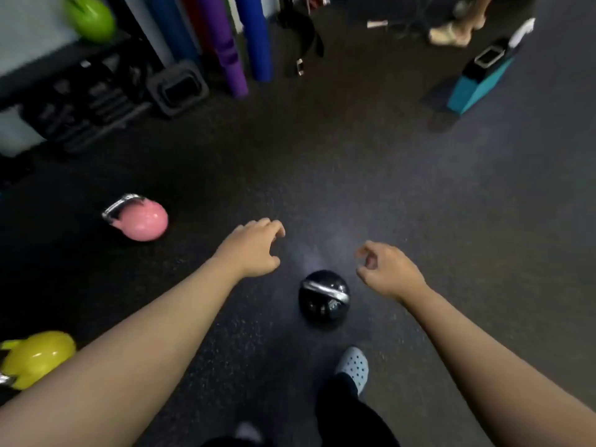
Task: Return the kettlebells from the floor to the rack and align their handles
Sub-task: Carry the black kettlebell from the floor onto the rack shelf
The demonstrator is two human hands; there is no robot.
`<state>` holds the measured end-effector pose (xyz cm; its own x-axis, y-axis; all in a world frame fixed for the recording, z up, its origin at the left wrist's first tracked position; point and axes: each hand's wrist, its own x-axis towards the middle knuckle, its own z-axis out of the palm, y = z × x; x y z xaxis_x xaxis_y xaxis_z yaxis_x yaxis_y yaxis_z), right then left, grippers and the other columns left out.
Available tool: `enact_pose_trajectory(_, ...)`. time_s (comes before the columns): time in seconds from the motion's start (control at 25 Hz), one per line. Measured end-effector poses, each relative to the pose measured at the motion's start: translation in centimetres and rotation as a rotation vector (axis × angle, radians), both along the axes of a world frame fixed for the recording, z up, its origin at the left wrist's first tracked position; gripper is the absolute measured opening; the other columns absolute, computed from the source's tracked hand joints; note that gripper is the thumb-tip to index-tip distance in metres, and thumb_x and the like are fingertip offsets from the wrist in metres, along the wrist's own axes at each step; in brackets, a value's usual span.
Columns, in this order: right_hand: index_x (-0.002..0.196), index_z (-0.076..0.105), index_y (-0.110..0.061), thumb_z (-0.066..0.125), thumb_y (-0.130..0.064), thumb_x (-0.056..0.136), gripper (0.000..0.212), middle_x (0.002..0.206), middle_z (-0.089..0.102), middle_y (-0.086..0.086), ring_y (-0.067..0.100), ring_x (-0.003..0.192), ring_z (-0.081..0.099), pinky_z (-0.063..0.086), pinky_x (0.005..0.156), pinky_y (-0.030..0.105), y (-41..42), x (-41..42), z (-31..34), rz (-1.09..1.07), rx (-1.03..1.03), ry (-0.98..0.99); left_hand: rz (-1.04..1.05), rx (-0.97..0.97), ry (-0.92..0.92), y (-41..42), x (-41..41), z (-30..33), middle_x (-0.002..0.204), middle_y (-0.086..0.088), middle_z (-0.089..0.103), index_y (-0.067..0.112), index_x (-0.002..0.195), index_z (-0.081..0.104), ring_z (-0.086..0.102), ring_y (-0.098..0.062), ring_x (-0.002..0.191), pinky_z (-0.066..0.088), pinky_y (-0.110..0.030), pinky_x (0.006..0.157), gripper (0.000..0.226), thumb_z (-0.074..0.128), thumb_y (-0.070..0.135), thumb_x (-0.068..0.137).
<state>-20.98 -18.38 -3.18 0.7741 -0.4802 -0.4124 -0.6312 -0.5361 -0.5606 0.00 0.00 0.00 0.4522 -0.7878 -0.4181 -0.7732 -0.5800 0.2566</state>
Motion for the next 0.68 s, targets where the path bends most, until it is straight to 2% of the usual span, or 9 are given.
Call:
enact_pose_trajectory(0.12,0.092,0.058,-0.029,0.063,-0.029,0.078,0.015,0.083,0.062,-0.002,0.024,0.083,0.061,0.051,0.073,0.037,-1.1,0.5,-10.9,-0.082,0.12,0.062,-0.087,0.147,0.014,-2.8,1.4,-10.4,0.122,0.004,0.051,0.029,0.129,0.045,0.049,-0.021,0.113,0.041,-0.039,0.096,0.053,0.066,0.033,0.08)
enact_pose_trajectory(0.16,0.092,0.058,-0.031,0.062,-0.029,0.078,0.014,0.084,0.062,-0.003,0.025,0.085,0.061,0.051,0.075,0.037,-0.6,0.2,-13.8,-0.086,0.155,0.138,-0.115,0.216,0.04,-3.0,1.4,-13.4,0.123,0.003,0.051,0.029,0.131,0.045,0.048,-0.022,0.114,0.041,-0.039,0.096,0.055,0.066,0.032,0.08)
enact_pose_trajectory(0.28,0.109,0.058,-0.026,0.061,-0.034,0.079,0.031,0.1,0.059,0.002,0.031,0.103,0.055,0.05,0.086,0.042,-0.1,-0.2,-24.5,-0.08,0.179,0.26,-0.185,0.235,0.062,-4.7,1.9,-23.7,0.127,0.001,0.05,0.025,0.132,0.046,0.047,-0.022,0.116,0.039,-0.038,0.096,0.057,0.066,0.031,0.079)
enact_pose_trajectory(0.44,0.13,0.048,-0.025,0.063,-0.044,0.081,0.055,0.122,0.049,0.008,0.035,0.113,0.045,0.045,0.092,0.049,0.8,1.7,-34.3,-0.022,0.022,0.328,-0.309,0.286,0.156,-6.6,1.1,-35.1,0.126,-0.001,0.049,0.021,0.134,0.047,0.045,-0.024,0.118,0.037,-0.038,0.099,0.06,0.066,0.031,0.077)
enact_pose_trajectory(0.52,0.129,0.05,-0.026,0.062,-0.044,0.081,0.053,0.125,0.05,0.006,0.033,0.114,0.046,0.045,0.092,0.049,1.1,2.9,-37.7,0.055,-0.03,0.346,-0.346,0.305,0.225,-6.8,0.6,-39.5,0.118,-0.001,0.05,0.02,0.121,0.053,0.047,-0.023,0.112,0.04,-0.038,0.095,0.045,0.066,0.033,0.08)
enact_pose_trajectory(0.6,0.121,0.058,-0.022,0.064,-0.037,0.081,0.043,0.12,0.059,0.005,0.03,0.108,0.053,0.049,0.09,0.044,1.1,3.9,-40.1,0.13,0.014,0.388,-0.319,0.293,0.334,-6.8,0.9,-42.6,0.104,0.001,0.053,0.023,0.096,0.054,0.052,-0.02,0.097,0.043,-0.035,0.079,0.022,0.067,0.035,0.084)
enact_pose_trajectory(0.68,0.113,0.063,-0.018,0.065,-0.028,0.082,0.033,0.109,0.068,0.007,0.027,0.095,0.062,0.053,0.085,0.039,0.9,4.7,-40.8,0.166,0.085,0.422,-0.28,0.288,0.45,-6.8,1.3,-44.0,0.091,0.002,0.057,0.023,0.081,0.053,0.056,-0.018,0.082,0.039,-0.03,0.061,0.016,0.068,0.03,0.085)
